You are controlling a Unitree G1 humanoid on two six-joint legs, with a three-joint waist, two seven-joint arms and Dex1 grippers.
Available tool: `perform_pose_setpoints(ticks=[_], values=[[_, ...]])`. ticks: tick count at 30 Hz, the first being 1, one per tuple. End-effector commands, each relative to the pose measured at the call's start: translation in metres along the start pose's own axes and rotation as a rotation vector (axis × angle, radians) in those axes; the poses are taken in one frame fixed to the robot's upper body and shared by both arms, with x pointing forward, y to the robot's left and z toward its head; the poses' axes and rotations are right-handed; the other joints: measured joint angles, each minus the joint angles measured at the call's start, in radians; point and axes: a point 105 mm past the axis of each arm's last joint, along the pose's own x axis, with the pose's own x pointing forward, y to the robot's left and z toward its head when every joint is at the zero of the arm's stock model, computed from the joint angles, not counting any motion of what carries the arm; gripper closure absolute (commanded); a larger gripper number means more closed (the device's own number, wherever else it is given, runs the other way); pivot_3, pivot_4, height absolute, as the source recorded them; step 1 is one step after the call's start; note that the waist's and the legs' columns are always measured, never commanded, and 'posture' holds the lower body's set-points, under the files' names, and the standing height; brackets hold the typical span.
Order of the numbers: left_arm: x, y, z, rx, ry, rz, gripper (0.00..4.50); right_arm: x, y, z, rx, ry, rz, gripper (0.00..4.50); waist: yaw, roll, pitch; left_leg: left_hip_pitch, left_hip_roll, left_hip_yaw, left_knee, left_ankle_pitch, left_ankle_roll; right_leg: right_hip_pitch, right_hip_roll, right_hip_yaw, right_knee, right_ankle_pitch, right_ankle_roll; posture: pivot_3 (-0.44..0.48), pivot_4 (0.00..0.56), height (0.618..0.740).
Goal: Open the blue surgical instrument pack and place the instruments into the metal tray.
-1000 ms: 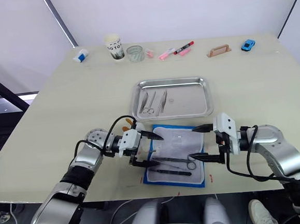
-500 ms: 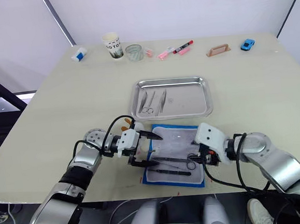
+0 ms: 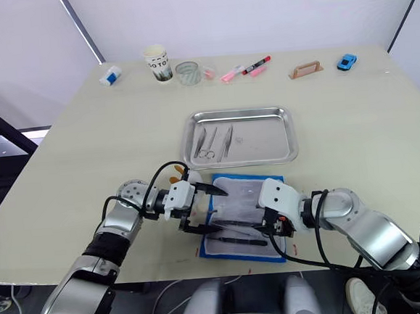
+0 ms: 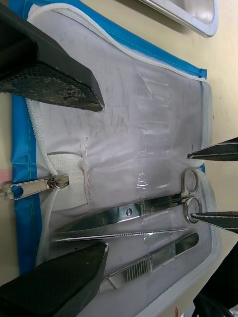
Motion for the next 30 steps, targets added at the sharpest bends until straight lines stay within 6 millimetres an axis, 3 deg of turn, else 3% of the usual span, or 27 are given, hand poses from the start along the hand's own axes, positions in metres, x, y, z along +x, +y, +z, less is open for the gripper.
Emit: perform_pose_setpoints(ticks=[1, 13, 30], values=[[-0.001, -0.026, -0.037, -0.164, 0.097, -0.049, 0.0, 0.0, 0.002, 0.01, -0.028, -0.038, 0.005, 3.46, 0.0, 0.0, 0.0, 0.0, 0.0, 0.0, 0.0, 0.0, 0.0, 0.0, 0.0, 0.0, 0.0, 0.0, 0.0, 0.0, 0.15, 0.74], [-0.003, -0.027, -0.033, -0.156, 0.091, -0.05, 0.0, 0.002, 0.007, 0.008, -0.055, -0.018, 0.024, 3.46, -0.001, 0.0, 0.002, 0.0, 0.0, -0.001, 0.0, 0.0, 0.0, 0.0, 0.0, 0.0, 0.0, 0.0, 0.0, 0.0, 0.15, 0.74], [-0.003, -0.022, -0.029, -0.156, 0.095, -0.049, 0.0, 0.01, 0.009, -0.01, -0.035, 0.02, -0.013, 3.46, -0.002, -0.006, 0.008, 0.0, 0.0, -0.001, 0.0, 0.0, 0.0, -0.001, 0.0, 0.0, 0.0, 0.0, 0.0, 0.0, 0.15, 0.74]])
